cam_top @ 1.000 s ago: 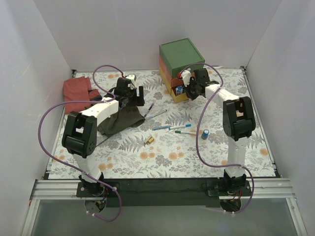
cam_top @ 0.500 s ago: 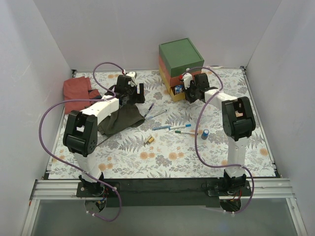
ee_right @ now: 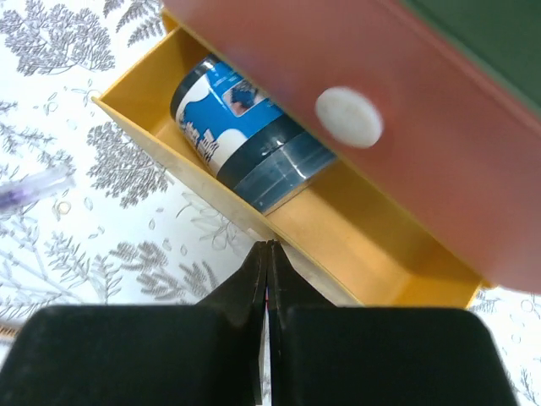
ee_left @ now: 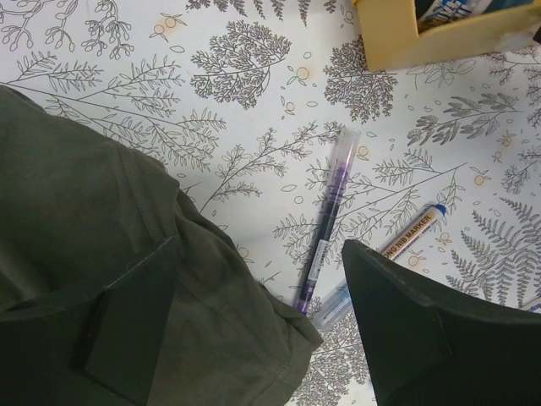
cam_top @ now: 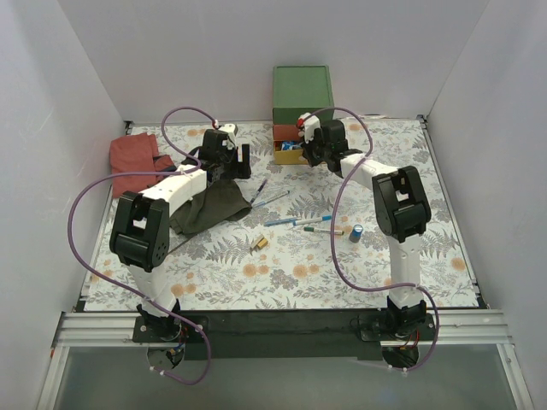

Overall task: Sort the stationery into containers
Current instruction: Close the drawer in the storage box.

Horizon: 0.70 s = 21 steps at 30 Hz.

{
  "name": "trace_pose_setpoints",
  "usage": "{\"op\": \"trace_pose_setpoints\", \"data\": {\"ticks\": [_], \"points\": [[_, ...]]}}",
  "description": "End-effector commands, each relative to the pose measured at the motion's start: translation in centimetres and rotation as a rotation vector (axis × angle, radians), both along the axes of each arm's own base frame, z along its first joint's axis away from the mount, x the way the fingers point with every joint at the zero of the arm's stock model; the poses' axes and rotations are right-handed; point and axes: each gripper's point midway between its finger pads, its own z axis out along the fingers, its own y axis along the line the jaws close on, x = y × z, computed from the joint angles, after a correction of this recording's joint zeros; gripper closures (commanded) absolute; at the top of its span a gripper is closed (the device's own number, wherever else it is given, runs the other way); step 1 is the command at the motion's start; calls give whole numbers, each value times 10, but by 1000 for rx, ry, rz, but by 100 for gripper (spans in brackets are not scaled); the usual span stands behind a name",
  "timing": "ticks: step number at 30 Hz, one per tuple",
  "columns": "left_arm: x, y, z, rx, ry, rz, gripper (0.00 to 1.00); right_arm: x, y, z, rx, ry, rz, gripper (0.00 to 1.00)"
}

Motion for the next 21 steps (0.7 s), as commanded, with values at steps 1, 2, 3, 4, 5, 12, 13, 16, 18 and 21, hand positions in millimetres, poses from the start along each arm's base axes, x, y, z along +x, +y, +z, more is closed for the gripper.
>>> {"op": "trace_pose_setpoints", "data": {"ticks": [1, 2, 3, 4, 5, 12, 13, 16, 18, 21], "points": [[3, 1, 11, 34, -28, -10, 23, 45, -3, 22, 35, -175, -92, 99], [4, 0, 12, 36, -28, -11, 23, 46, -2, 17, 26, -178, -95, 99], [4, -1, 12, 37, -29, -14, 23, 52, -2, 19, 26, -201, -110, 99], [4, 0, 12, 40, -28, -15, 23, 53, 3, 10, 20, -195, -103, 99], [5, 0, 13, 42, -31, -16, 23, 55, 7, 9, 22, -202, -98, 99], [3, 8, 11, 70, -32, 11, 23, 52, 44, 25, 74, -235, -89, 99], [3, 9, 12, 69, -35, 12, 23, 47, 52, 28, 78, -237, -77, 99], [2, 9, 16, 67, -42, 13, 23, 26, 51, 40, 82, -227, -56, 99], [1, 9, 19, 66, -50, 8, 23, 3, 40, 29, 64, -182, -51, 99], [3, 10, 30, 39, -70, 7, 23, -32, 17, 48, 58, -156, -62, 99]]}}
